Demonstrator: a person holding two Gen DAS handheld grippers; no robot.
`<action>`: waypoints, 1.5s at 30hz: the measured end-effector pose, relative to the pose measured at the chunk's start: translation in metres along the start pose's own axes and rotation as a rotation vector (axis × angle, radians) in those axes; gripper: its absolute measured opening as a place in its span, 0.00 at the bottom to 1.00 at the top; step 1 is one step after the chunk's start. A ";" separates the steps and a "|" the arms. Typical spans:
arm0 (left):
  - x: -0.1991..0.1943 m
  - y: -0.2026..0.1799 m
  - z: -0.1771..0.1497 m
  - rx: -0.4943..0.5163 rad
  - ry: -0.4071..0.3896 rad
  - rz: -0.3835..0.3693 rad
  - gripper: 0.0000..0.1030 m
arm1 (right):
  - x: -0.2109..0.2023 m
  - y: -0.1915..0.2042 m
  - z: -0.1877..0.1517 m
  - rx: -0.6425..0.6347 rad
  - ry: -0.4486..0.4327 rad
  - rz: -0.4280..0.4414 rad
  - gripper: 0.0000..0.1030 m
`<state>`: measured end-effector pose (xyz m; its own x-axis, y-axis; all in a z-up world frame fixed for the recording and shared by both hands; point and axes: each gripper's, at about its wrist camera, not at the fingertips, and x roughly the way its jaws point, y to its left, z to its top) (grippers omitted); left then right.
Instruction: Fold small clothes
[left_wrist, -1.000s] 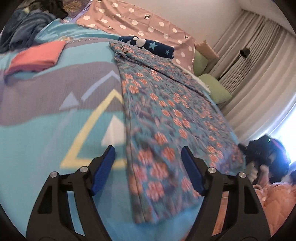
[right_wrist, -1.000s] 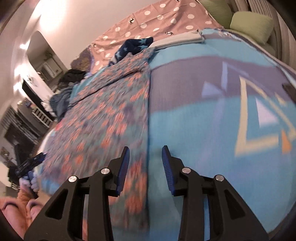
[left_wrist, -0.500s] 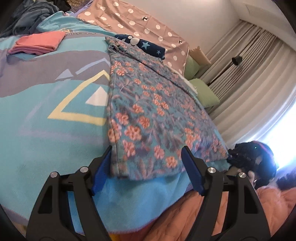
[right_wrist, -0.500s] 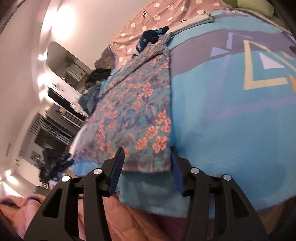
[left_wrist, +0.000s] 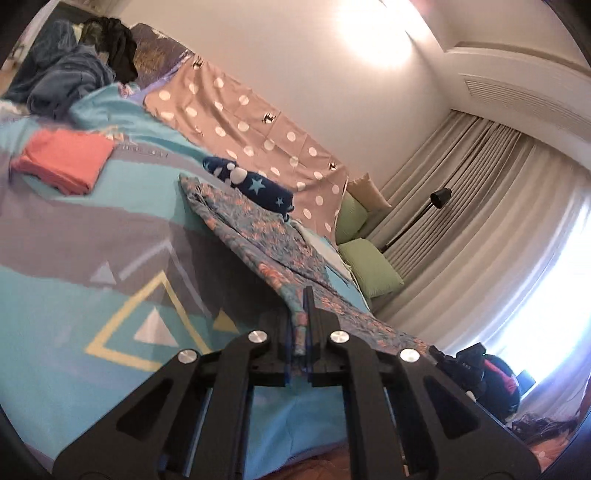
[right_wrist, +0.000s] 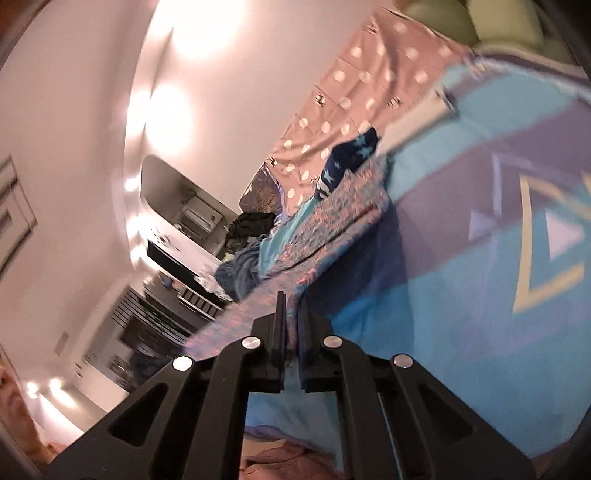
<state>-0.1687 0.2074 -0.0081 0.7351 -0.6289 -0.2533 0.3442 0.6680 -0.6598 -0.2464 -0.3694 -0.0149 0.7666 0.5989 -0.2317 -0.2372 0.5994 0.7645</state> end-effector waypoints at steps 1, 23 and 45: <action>0.002 0.003 -0.001 -0.011 0.001 0.004 0.05 | 0.001 0.001 0.001 -0.008 -0.002 -0.012 0.05; -0.018 -0.038 0.026 0.019 -0.102 -0.058 0.04 | -0.020 0.049 0.030 -0.079 -0.162 0.102 0.05; 0.063 -0.014 0.043 0.023 0.061 0.071 0.05 | 0.024 -0.044 0.000 0.072 0.207 -0.329 0.27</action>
<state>-0.1022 0.1753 0.0157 0.7214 -0.6021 -0.3422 0.3059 0.7203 -0.6226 -0.2171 -0.3812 -0.0538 0.6566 0.4796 -0.5821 0.0490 0.7430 0.6674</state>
